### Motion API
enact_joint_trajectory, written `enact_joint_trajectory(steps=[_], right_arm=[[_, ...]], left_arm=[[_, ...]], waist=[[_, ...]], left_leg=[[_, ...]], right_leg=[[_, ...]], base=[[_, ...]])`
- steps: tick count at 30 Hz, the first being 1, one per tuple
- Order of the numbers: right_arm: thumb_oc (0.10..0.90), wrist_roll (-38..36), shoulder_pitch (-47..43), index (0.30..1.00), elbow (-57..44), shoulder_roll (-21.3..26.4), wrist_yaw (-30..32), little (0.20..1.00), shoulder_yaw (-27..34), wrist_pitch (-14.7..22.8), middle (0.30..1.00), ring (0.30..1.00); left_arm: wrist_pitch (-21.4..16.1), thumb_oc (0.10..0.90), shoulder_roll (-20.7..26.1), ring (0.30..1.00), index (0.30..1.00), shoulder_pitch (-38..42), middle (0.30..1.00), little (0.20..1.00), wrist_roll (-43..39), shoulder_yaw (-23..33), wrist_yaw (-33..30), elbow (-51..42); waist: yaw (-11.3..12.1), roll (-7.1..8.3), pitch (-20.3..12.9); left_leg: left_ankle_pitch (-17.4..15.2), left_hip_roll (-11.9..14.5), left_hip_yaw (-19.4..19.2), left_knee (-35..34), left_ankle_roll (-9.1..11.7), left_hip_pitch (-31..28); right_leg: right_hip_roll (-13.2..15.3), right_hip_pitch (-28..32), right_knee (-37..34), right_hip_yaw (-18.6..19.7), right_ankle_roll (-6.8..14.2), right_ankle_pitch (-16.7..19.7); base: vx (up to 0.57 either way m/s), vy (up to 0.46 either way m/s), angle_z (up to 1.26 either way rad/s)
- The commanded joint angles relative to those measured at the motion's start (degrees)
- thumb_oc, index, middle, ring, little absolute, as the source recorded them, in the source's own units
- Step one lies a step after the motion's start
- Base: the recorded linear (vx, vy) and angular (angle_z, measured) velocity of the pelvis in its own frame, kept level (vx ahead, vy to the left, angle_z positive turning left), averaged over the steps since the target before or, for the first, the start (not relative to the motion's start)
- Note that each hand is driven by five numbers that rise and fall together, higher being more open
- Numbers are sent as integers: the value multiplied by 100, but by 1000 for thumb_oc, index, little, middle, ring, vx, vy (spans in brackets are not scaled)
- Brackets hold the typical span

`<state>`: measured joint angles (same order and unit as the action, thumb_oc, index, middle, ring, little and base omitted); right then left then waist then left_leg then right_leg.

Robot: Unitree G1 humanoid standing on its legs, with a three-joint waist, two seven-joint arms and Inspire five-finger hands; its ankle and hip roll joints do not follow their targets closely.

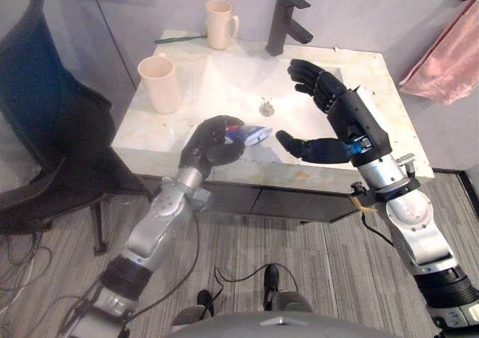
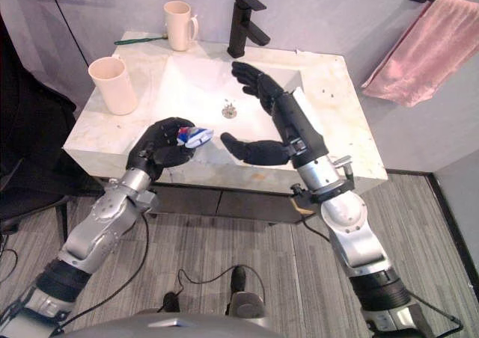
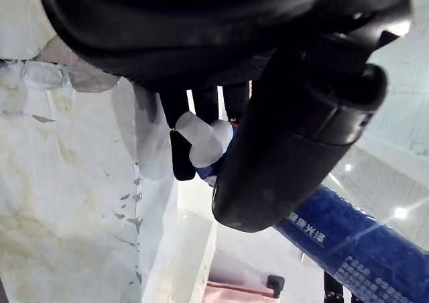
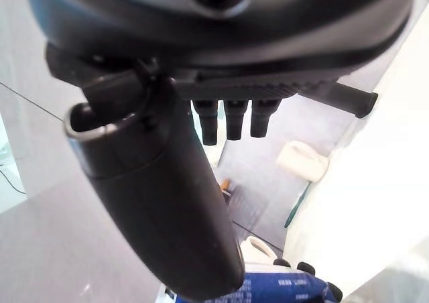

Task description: Organize the bathroom.

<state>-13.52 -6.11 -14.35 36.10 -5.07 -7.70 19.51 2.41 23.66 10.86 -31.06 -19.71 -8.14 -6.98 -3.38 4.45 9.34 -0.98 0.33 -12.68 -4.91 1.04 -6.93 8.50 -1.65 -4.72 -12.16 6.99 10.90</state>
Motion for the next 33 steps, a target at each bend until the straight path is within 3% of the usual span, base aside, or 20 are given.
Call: enact_joint_trajectory(steps=[1, 2, 3, 5, 6, 10, 16, 21, 33], right_arm=[[689, -48, -900, 733, -87, 507, -303, 733, 166, 453, 733, 733], [657, -85, -885, 686, -117, 566, -473, 686, 160, 421, 686, 686], [657, -120, -887, 686, -128, 600, -522, 686, 156, 398, 686, 686], [772, -212, -882, 858, -169, 683, -677, 858, 167, 255, 858, 858], [800, -230, -862, 900, -188, 715, -755, 900, 173, 161, 900, 900], [800, -442, -765, 900, -56, 790, -859, 900, 283, 174, 900, 900], [800, -299, -586, 900, 25, 849, -513, 900, 545, 222, 900, 900], [800, -784, -307, 900, -100, 761, -1062, 900, 753, 307, 900, 900], [800, -917, -741, 900, -159, 436, -1320, 900, 70, 216, 900, 900]], left_arm=[[-570, 400, -154, 300, 300, 794, 300, 300, -17, -187, 326, -21], [-559, 400, -137, 300, 300, 773, 300, 300, -19, -169, 364, -21], [-577, 400, -131, 300, 300, 769, 300, 300, -19, -175, 375, -7], [-573, 400, -106, 300, 300, 748, 300, 300, -25, -172, 403, -19], [-558, 400, -99, 300, 300, 731, 300, 300, -25, -160, 420, -31], [-608, 400, -49, 300, 300, 696, 300, 300, -30, -149, 427, -1], [-617, 400, -2, 300, 300, 688, 300, 300, -41, -110, 366, 17], [-556, 400, -3, 300, 300, 643, 300, 300, -7, -56, 363, -30], [-577, 400, -131, 300, 300, 751, 300, 300, 71, -260, 240, 54]], waist=[[-18, -311, -354], [-18, -306, -359], [-19, -303, -360], [-20, -298, -359], [-20, -290, -363], [-39, -266, -363], [-127, -258, -349], [-183, -270, -344], [-42, -292, -394]], left_leg=[[-418, -136, 86, 133, 24, -9], [-418, -136, 83, 131, 24, -15], [-415, -134, 78, 130, 26, -17], [-412, -129, 74, 129, 31, -24], [-413, -128, 75, 130, 31, -29], [-415, -119, 79, 130, 36, -39], [-419, -113, 35, 110, 33, -74], [-414, -110, 15, 88, 28, -96], [-381, -106, 80, 104, 54, -64]], right_leg=[[-163, 485, 89, -295, 462, -1011], [-166, 496, 87, -299, 461, -1016], [-164, 498, 89, -302, 463, -1014], [-163, 502, 102, -307, 463, -1019], [-165, 514, 101, -309, 462, -1026], [-182, 531, 118, -305, 456, -1044], [-209, 549, 91, -264, 455, -1034], [-223, 549, 86, -228, 469, -1024], [-227, 601, 35, -322, 434, -1038]], base=[[0, 0, 0], [0, 0, 0], [0, 0, 0], [0, 0, 0], [0, 0, 0], [0, 0, 0], [0, 0, 0], [0, 0, 0], [1, -1, -2]])
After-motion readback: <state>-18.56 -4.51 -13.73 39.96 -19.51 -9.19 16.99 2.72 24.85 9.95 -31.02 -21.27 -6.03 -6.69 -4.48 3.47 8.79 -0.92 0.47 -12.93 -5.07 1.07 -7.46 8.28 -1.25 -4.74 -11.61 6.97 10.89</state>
